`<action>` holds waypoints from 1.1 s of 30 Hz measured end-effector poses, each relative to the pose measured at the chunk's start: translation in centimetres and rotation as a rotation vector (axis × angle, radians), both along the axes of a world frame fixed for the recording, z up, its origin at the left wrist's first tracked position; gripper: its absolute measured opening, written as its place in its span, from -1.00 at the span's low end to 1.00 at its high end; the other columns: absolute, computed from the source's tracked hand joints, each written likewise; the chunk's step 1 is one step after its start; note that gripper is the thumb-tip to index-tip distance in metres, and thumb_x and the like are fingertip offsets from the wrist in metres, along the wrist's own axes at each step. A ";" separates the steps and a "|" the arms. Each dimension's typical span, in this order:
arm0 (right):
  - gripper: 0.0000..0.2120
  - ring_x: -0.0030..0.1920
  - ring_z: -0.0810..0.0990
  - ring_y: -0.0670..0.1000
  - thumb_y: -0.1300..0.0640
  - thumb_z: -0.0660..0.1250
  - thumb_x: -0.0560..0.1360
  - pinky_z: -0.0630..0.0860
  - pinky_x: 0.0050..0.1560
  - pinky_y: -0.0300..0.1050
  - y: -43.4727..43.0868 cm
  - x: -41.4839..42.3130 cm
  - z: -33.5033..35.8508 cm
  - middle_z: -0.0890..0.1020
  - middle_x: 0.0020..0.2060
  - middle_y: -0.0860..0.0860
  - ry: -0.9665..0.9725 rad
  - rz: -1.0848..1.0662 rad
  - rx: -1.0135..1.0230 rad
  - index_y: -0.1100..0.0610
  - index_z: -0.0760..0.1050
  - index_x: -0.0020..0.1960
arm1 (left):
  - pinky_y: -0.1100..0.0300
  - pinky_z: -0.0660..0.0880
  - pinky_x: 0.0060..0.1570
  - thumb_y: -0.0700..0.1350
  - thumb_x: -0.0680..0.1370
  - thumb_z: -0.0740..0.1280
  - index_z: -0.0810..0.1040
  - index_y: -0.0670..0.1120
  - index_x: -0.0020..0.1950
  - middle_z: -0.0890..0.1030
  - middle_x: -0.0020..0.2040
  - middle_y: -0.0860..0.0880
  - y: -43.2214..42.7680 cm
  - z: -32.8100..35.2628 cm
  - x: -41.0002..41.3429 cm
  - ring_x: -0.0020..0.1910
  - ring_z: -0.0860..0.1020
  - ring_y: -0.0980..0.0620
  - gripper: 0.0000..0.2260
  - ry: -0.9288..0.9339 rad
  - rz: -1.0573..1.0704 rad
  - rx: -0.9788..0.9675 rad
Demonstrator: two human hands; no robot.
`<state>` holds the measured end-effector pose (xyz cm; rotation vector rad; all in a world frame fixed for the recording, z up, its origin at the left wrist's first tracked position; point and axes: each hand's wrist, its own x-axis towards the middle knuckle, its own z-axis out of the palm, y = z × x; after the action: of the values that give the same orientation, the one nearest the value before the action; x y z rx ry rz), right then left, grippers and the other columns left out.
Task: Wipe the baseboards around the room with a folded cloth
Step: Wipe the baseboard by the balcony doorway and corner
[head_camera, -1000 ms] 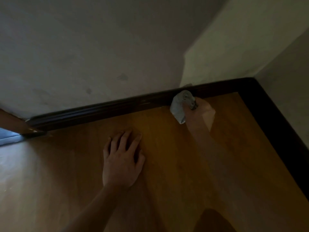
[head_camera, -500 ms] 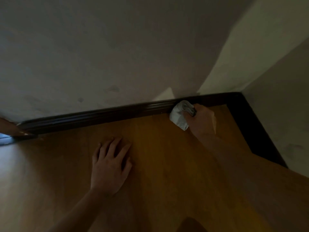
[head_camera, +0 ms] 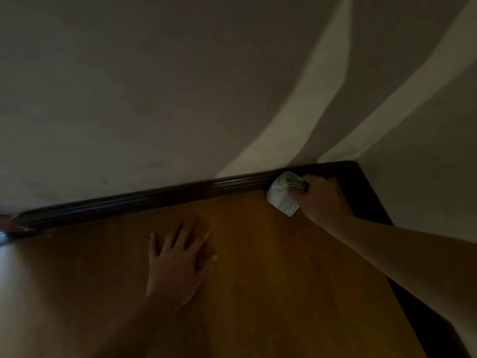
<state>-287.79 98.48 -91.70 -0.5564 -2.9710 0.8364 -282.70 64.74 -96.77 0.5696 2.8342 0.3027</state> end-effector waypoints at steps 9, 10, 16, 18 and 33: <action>-0.85 -0.28 0.54 -0.31 0.07 0.50 0.47 0.43 -0.32 -0.40 -1.7 1.4 -4.3 0.58 -0.27 -0.17 0.330 -0.208 -0.294 0.10 0.59 -0.05 | -0.43 0.40 0.25 0.37 0.53 0.11 0.36 0.24 0.50 0.43 0.46 -0.01 0.1 0.6 -0.5 0.40 0.32 -0.12 -0.43 0.055 -0.043 -0.117; -0.82 -0.25 0.54 -0.35 0.07 0.51 0.47 0.46 -0.28 -0.42 -1.9 1.5 -4.2 0.58 -0.22 -0.19 0.351 -0.221 -0.321 0.08 0.60 0.02 | -0.42 0.41 0.24 0.37 0.53 0.11 0.36 0.25 0.50 0.43 0.45 -0.01 0.1 0.7 -0.5 0.39 0.34 -0.13 -0.44 0.063 -0.049 -0.123; -0.71 -0.10 0.58 -0.35 -0.04 0.56 0.39 0.48 -0.15 -0.47 -3.1 1.3 -3.9 0.58 -0.14 -0.31 0.434 -0.245 -0.421 -0.01 0.60 0.05 | -0.42 0.43 0.19 0.35 0.52 0.10 0.42 0.24 0.47 0.45 0.40 -0.03 0.1 0.8 -0.7 0.34 0.36 -0.15 -0.46 0.095 -0.059 -0.140; -0.76 -0.12 0.60 -0.32 -0.01 0.56 0.41 0.49 -0.17 -0.45 -3.3 1.2 -4.2 0.62 -0.15 -0.23 0.450 -0.260 -0.440 0.04 0.62 0.01 | -0.42 0.45 0.15 0.35 0.53 0.08 0.43 0.22 0.46 0.44 0.38 -0.02 0.2 0.6 -0.7 0.27 0.41 -0.19 -0.46 0.135 -0.065 -0.132; -0.80 -0.10 0.59 -0.10 0.11 0.43 0.54 0.55 -0.07 -0.29 -3.1 1.3 -5.6 0.65 -0.08 0.01 0.610 -0.492 -0.236 0.23 0.63 0.07 | -0.37 0.35 0.32 0.32 0.58 0.04 0.37 0.17 0.53 0.38 0.44 -0.11 1.4 0.3 -0.7 0.35 0.39 -0.28 -0.44 0.074 -0.059 -0.068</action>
<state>-286.44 95.39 -97.25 -0.8141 -2.0837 1.0613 -283.44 66.10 -96.50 0.6620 2.8791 0.1769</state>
